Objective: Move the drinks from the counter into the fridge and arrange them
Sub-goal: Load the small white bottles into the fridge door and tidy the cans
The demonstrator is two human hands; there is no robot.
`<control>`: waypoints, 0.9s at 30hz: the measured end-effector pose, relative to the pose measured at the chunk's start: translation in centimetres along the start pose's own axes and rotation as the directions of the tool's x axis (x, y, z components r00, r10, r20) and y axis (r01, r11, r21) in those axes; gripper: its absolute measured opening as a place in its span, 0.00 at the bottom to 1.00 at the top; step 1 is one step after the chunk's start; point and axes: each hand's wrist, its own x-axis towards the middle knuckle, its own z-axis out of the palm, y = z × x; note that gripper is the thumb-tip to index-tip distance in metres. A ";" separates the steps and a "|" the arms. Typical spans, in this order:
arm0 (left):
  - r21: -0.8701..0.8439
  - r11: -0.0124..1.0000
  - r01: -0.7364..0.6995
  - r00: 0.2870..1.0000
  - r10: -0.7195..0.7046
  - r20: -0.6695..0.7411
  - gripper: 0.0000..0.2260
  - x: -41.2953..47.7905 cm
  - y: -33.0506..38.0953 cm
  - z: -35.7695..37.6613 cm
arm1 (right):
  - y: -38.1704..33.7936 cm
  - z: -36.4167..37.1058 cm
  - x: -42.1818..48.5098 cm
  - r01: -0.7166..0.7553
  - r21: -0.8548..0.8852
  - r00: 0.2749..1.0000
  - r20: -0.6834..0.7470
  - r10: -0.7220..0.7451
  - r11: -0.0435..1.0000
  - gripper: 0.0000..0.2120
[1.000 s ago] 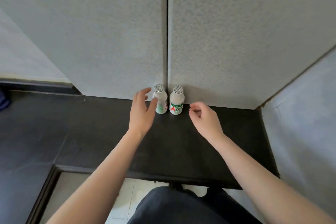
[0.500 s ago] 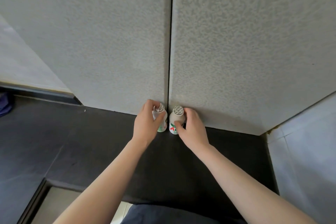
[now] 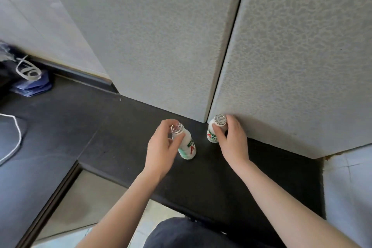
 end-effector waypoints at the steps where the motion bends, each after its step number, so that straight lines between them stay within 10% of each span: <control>1: -0.012 1.000 0.019 1.000 -0.019 -0.019 0.12 -0.8 -0.2 -0.8 | -0.2 0.2 -0.2 -0.007 0.027 1.000 0.008 0.006 1.000 0.18; 14: -0.060 0.955 0.290 0.906 -0.294 -0.304 0.16 -14.9 -5.4 -11.0 | -7.1 7.0 -8.4 -0.006 0.400 0.917 0.368 -0.154 0.917 0.14; 27: -0.111 0.914 0.390 0.729 -0.380 -0.569 0.18 -35.7 -9.2 -23.0 | -20.7 16.5 -25.9 0.024 0.513 0.596 0.681 -0.424 0.858 0.05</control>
